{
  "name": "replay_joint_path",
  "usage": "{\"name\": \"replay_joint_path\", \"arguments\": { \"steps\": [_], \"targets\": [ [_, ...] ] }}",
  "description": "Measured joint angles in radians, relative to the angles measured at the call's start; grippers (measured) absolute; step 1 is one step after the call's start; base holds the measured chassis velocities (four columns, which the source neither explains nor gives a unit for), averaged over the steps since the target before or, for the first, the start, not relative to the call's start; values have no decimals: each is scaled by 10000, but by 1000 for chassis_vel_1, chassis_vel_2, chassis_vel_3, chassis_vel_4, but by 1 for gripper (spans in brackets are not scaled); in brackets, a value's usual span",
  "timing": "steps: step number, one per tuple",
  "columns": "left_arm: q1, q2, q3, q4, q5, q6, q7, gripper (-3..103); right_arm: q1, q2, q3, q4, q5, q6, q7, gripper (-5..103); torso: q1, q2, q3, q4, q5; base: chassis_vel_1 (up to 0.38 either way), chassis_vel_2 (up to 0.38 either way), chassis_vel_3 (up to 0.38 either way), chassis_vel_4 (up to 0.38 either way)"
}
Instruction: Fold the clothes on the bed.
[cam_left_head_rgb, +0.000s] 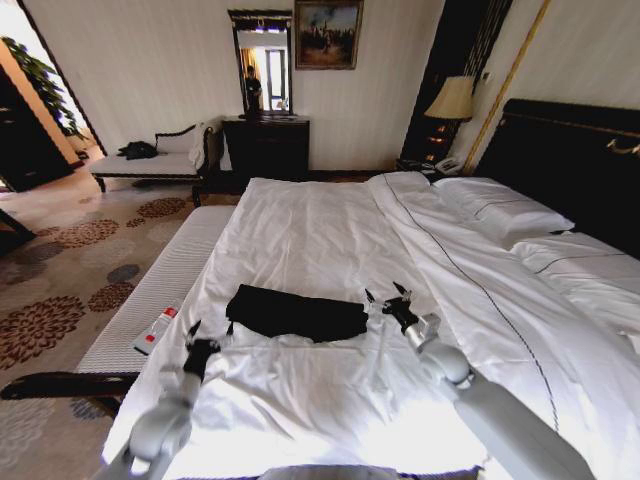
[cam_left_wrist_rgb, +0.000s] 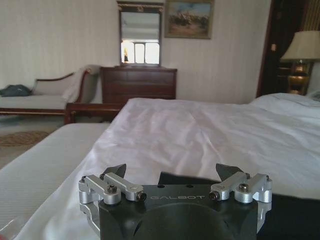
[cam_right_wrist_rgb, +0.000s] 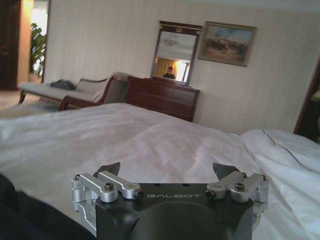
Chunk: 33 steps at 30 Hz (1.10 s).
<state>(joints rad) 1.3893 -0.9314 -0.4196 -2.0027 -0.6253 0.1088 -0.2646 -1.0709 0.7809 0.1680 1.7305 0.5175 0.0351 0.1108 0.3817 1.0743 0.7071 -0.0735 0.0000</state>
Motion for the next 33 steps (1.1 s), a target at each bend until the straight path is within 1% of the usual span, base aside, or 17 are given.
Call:
{"name": "replay_joint_path", "arguments": {
  "steps": [1, 3, 5, 6, 8, 10, 11, 12, 14, 16, 17, 18, 20, 22, 24, 27, 33],
  "targets": [
    [0, 0, 0, 0, 0, 0, 0, 100, 0, 0, 0, 0, 0, 0, 0, 100, 0, 0, 0, 0, 0, 0, 0, 0, 0],
    [-1362, 674, 873, 743, -395, 87, -8, 100, 281, -95, -287, -472, -384, 207, -233, 100, -1, 1, -1, -2, -3, 0, 0, 0, 0],
    [-2676, 1121, 1827, 1584, -614, 72, 41, 100, 621, -78, -625, -962, -790, 419, -366, 100, 0, 1, 0, -4, 4, 0, 0, 0, 0],
    [-2676, 1121, 1827, 1584, -614, 72, 41, 100, 621, -78, -625, -962, -790, 419, -366, 100, 0, 1, 0, -4, 4, 0, 0, 0, 0],
    [-4077, 1282, 3026, 2549, -865, 37, 139, 100, 1168, 52, -1087, -1662, -1412, 747, -481, 100, 1, -1, 1, 3, -2, 0, 0, 0, 0],
    [-5512, 1134, 4151, 3491, -1036, 32, 194, 100, 1753, 245, -1553, -2256, -1833, 948, -544, 100, 2, 0, 1, 2, 5, 0, 0, 0, 0],
    [-5512, 1134, 4151, 3491, -1036, 32, 194, 100, 1753, 245, -1553, -2256, -1833, 948, -544, 100, 2, 0, 1, 2, 5, 0, 0, 0, 0],
    [-6082, 910, 4577, 3911, -1098, 31, 209, 100, 2113, 367, -1796, -2548, -1984, 1015, -559, 100, 1, 0, 1, 0, 7, 0, 0, 0, 0],
    [-6971, 327, 5232, 4701, -1159, -25, 261, 100, 2735, 609, -2201, -3013, -2182, 1119, -581, 100, 1, 0, 1, -1, -3, 0, 0, 0, 0],
    [-7537, -240, 5658, 5370, -1262, -72, 353, 100, 3358, 880, -2610, -3512, -2316, 1226, -614, 100, 2, -1, 1, 0, 1, 0, 0, 0, 0],
    [-7537, -240, 5658, 5370, -1262, -72, 353, 100, 3358, 880, -2610, -3512, -2316, 1226, -614, 100, 2, -1, 1, 0, 1, 0, 0, 0, 0],
    [-7735, -500, 5827, 5682, -1343, -75, 437, 100, 3602, 1024, -2777, -3780, -2418, 1300, -647, 100, 3, -1, 0, 2, -2, 0, 0, 0, 0],
    [-7849, -741, 6025, 5936, -1460, -75, 540, 100, 3876, 1281, -2972, -4280, -2654, 1453, -711, 100, 5, -1, 1, 0, 2, 0, 0, 0, 0],
    [-7835, -755, 6118, 5933, -1488, -75, 644, 100, 3929, 1362, -3027, -4423, -2719, 1494, -734, 100, 4, -1, 1, 1, 0, 0, 0, 0, 0],
    [-7678, -652, 6219, 5808, -1489, -81, 854, 100, 3906, 1459, -3109, -4525, -2830, 1567, -790, 100, 1, -1, -1, 2, 1, 0, 0, 0, 0],
    [-7414, -469, 6197, 5715, -1424, -144, 974, 100, 3747, 1507, -3198, -4507, -3134, 1693, -865, 100, -4, 2, -3, 3, 0, 0, 0, 0, 0],
    [-7028, -276, 6017, 5456, -1313, -217, 1004, 100, 3422, 1549, -3304, -4166, -3326, 1722, -873, 100, -3, 2, -2, 4, 0, 0, 0, 0, 0]
  ]
}}
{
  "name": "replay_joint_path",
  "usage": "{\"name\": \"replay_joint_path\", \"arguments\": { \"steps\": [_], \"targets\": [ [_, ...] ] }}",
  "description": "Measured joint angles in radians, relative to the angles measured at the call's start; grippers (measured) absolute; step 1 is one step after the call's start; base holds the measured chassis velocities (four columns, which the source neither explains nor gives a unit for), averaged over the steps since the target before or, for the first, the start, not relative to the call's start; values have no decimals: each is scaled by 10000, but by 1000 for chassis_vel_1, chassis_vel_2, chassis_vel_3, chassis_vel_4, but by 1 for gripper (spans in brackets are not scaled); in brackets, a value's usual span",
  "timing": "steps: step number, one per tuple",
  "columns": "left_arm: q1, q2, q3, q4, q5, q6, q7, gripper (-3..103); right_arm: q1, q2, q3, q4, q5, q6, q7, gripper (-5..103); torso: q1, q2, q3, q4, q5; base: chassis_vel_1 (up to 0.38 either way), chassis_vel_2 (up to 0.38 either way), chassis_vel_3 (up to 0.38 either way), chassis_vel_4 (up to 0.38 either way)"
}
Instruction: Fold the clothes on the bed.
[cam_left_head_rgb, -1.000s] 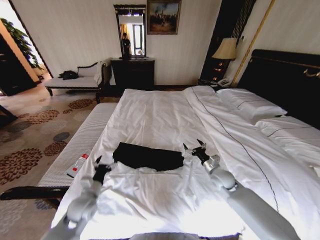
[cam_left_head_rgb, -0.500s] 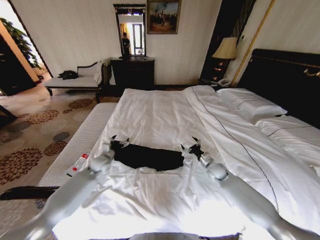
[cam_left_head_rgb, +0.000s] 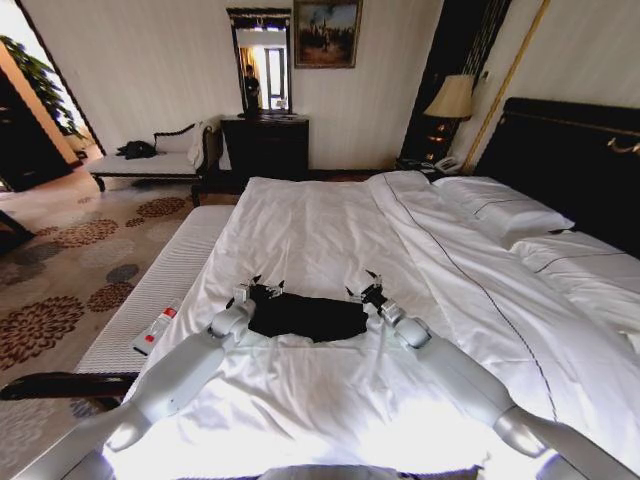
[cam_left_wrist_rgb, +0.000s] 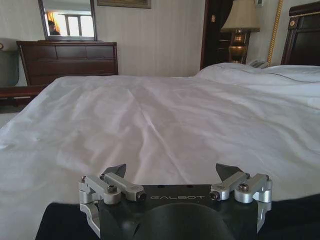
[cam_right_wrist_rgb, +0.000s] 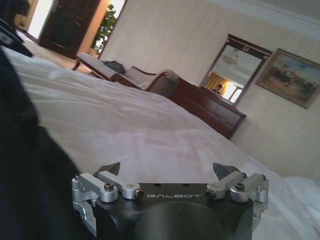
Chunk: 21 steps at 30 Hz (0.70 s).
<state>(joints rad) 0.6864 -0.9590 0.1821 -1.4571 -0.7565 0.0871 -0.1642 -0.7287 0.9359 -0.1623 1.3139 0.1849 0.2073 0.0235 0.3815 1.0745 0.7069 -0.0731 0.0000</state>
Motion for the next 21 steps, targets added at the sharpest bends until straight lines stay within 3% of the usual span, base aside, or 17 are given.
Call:
{"name": "replay_joint_path", "arguments": {
  "steps": [11, 21],
  "targets": [
    [1030, 395, -393, -811, 208, -76, -163, 100, -1480, -180, 393, 1024, -98, -139, 73, 100, 0, 1, -1, -4, -1, 0, 0, 0, 0],
    [2935, 1213, -1403, -1893, 459, -81, -170, 100, -2337, -662, 614, 2163, -201, -272, 107, 100, -2, 1, -2, -1, 0, 0, 0, 0, 0]
  ]
}}
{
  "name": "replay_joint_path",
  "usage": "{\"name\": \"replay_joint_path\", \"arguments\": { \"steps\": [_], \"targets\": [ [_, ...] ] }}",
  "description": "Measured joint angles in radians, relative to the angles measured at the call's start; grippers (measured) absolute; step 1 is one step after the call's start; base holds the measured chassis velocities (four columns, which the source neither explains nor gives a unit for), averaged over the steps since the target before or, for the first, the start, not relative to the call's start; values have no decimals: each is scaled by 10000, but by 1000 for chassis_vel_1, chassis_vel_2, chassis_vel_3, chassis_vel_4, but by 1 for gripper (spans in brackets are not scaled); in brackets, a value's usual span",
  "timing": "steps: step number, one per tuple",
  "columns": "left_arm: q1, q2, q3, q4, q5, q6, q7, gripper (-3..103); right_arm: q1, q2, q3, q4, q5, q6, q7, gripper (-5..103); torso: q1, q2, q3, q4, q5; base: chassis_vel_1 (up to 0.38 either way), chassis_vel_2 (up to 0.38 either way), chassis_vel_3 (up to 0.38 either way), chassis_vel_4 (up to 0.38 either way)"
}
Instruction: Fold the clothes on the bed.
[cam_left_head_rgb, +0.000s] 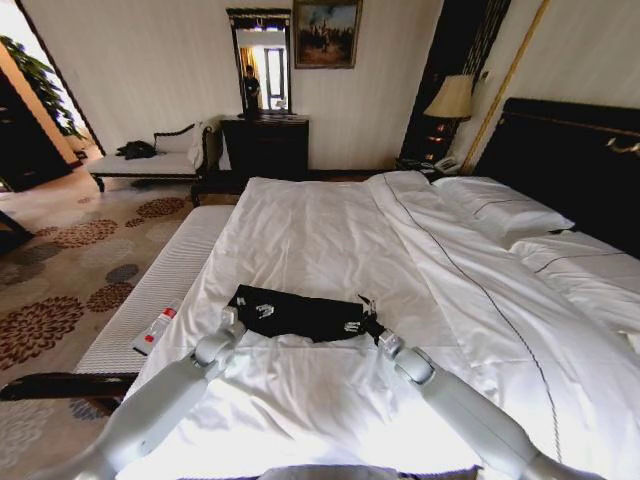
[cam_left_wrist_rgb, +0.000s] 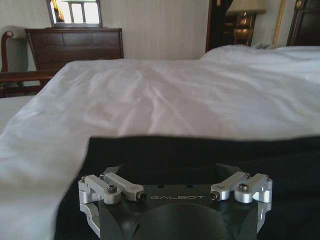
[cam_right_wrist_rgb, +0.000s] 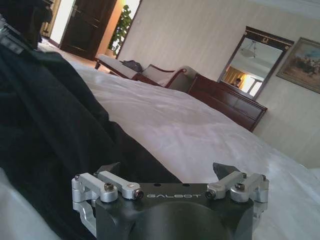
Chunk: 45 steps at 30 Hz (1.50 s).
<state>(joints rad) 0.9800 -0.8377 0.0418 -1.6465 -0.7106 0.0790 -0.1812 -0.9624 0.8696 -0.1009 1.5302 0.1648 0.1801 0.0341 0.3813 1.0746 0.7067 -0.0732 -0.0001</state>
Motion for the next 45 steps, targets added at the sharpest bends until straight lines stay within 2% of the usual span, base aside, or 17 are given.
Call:
{"name": "replay_joint_path", "arguments": {
  "steps": [5, 8, 9, 13, 14, 18, 19, 22, 23, 27, 28, 31, 36, 38, 40, 45],
  "targets": [
    [714, 236, -440, -140, 252, -94, 86, 100, -19, -15, 162, 426, 205, -153, 100, 100, 2, 0, 0, 0, 0, 0, 0, 0, 0],
    [1081, 292, -783, -315, 309, -116, 87, 100, 12, 18, 398, 843, 1092, -485, 298, 100, 3, 0, 1, 0, 0, 0, 0, 0, 0],
    [1081, 292, -783, -315, 309, -116, 87, 100, 12, 18, 398, 843, 1092, -485, 298, 100, 3, 0, 1, 0, 0, 0, 0, 0, 0],
    [1782, 200, -1399, -1208, 231, -132, -206, 100, -289, 60, 954, 1384, 3544, -1366, 799, 100, 3, 0, 1, -5, 1, 0, 0, 0, 0],
    [1782, 200, -1399, -1208, 231, -132, -206, 100, -289, 60, 954, 1384, 3544, -1366, 799, 100, 3, 0, 1, -5, 1, 0, 0, 0, 0],
    [3318, -130, -2552, -2395, 542, -282, -391, 100, -576, 61, 1555, 2002, 6286, -2404, 1275, 100, 3, 0, 1, -4, 1, 0, 0, 0, 0],
    [3318, -130, -2552, -2395, 542, -282, -391, 100, -576, 61, 1555, 2002, 6286, -2404, 1275, 100, 3, 0, 1, -4, 1, 0, 0, 0, 0],
    [4610, -460, -3620, -2992, 1036, -530, -386, 100, -691, 108, 1942, 2332, 7855, -2897, 1566, 100, 2, 1, 0, 1, 1, 0, 0, 0, 0],
    [4610, -460, -3620, -2992, 1036, -530, -386, 100, -691, 108, 1942, 2332, 7855, -2897, 1566, 100, 2, 1, 0, 1, 1, 0, 0, 0, 0],
    [6071, -902, -4799, -3702, 1506, -859, -229, 100, -915, 295, 2612, 2828, 9646, -3597, 1955, 100, 2, 0, 0, -1, 3, 0, 0, 0, 0],
    [6071, -902, -4799, -3702, 1506, -859, -229, 100, -915, 295, 2612, 2828, 9646, -3597, 1955, 100, 2, 0, 0, -1, 3, 0, 0, 0, 0],
    [7229, -1430, -5567, -4303, 1782, -1056, -40, 100, -1171, 379, 3218, 3159, 10835, -4058, 2184, 100, 2, 0, 1, 0, 2, 0, 0, 0, 0],
    [8595, -2039, -6324, -5063, 1766, -1208, 132, 100, -1668, 415, 3903, 3532, 11456, -4519, 2300, 100, 2, 1, 0, -3, 1, 0, 0, 0, 0],
    [9326, -2329, -6787, -5414, 1706, -1432, 441, 100, -1967, 478, 4247, 3675, 11528, -4676, 2310, 100, 1, 1, 0, -2, 2, 0, 0, 0, 0],
    [9606, -2452, -7012, -5532, 1679, -1547, 611, 100, -2079, 525, 4403, 3712, 11581, -4764, 2325, 100, 1, 0, 0, -3, 3, 0, 0, 0, 0],
    [10019, -2657, -7370, -5707, 1446, -1673, 947, 100, -2386, 881, 5083, 3808, 12074, -5568, 2404, 100, 1, 1, 0, -1, 1, 0, 0, 0, 0]
  ]
}}
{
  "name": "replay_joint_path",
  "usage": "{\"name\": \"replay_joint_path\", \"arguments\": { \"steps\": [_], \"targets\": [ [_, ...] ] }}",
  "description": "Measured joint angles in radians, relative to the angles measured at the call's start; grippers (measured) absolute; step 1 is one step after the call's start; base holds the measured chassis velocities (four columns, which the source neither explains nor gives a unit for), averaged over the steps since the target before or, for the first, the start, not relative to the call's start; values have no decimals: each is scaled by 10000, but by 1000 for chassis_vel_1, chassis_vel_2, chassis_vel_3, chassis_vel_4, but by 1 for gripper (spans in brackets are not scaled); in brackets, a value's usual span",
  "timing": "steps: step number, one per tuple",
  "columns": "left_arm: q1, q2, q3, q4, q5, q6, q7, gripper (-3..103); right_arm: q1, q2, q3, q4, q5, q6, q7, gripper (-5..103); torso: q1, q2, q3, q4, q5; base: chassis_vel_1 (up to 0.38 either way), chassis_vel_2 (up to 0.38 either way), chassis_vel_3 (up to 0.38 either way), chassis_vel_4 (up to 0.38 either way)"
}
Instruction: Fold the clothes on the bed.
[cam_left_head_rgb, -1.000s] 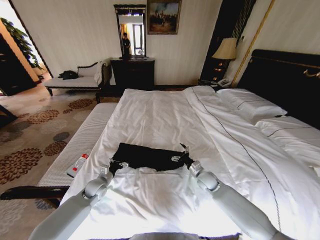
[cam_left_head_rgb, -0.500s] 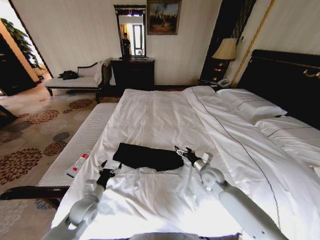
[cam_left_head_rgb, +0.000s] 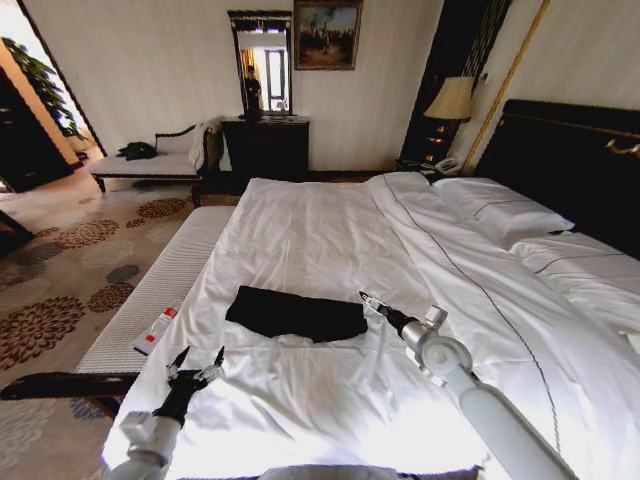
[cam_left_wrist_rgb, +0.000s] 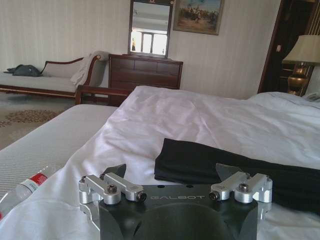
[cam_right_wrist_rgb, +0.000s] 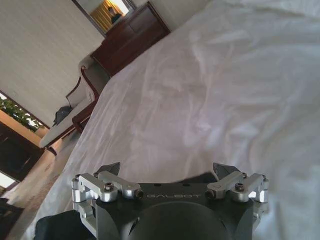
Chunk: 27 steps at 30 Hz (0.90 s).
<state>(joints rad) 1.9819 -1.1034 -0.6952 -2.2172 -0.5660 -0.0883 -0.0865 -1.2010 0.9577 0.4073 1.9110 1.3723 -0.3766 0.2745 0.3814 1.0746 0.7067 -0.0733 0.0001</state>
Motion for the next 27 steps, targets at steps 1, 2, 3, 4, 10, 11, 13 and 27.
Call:
{"name": "replay_joint_path", "arguments": {
  "steps": [1, 2, 3, 4, 10, 11, 13, 27],
  "targets": [
    [4, -2, -5, 0, -15, -2, 11, 100, -57, 66, 113, 2, 75, -166, 3, 100, 0, -1, 0, -3, 0, 0, 0, 0, 0],
    [3, -3, -6, 0, -23, -2, 15, 100, -98, 106, 184, 1, 110, -268, 2, 100, 1, -2, 0, -3, -1, 0, 0, 0, 0],
    [-4, -3, -5, 0, -26, -3, 16, 100, -137, 144, 261, -26, 135, -390, -15, 100, 1, -2, 1, -2, -1, 0, 0, 0, 0],
    [-13, -1, -4, -1, -28, -2, 16, 100, -154, 181, 326, -74, 162, -496, -33, 100, 2, -2, 1, -2, -1, 0, 0, 0, 0],
    [-49, 9, 25, 8, -32, -3, 17, 100, -161, 392, 613, -341, 371, -1051, -60, 100, 2, -2, 1, -1, -1, 0, 0, 0, 0],
    [-54, 11, 31, 12, -32, -3, 16, 100, -167, 422, 646, -384, 398, -1165, -66, 100, 2, -2, 1, -1, -1, 0, 0, 0, 0],
    [-65, 16, 41, 22, -34, -3, 16, 100, -191, 529, 715, -530, 442, -1538, -93, 100, 3, -2, 1, -1, -1, 0, 0, 0, 0],
    [-102, 28, 71, 48, -37, 5, 8, 100, 113, 1443, 656, -1408, 820, -2161, -90, 100, 2, -2, 1, 0, 0, 0, 0, 0, 0]
  ]
}}
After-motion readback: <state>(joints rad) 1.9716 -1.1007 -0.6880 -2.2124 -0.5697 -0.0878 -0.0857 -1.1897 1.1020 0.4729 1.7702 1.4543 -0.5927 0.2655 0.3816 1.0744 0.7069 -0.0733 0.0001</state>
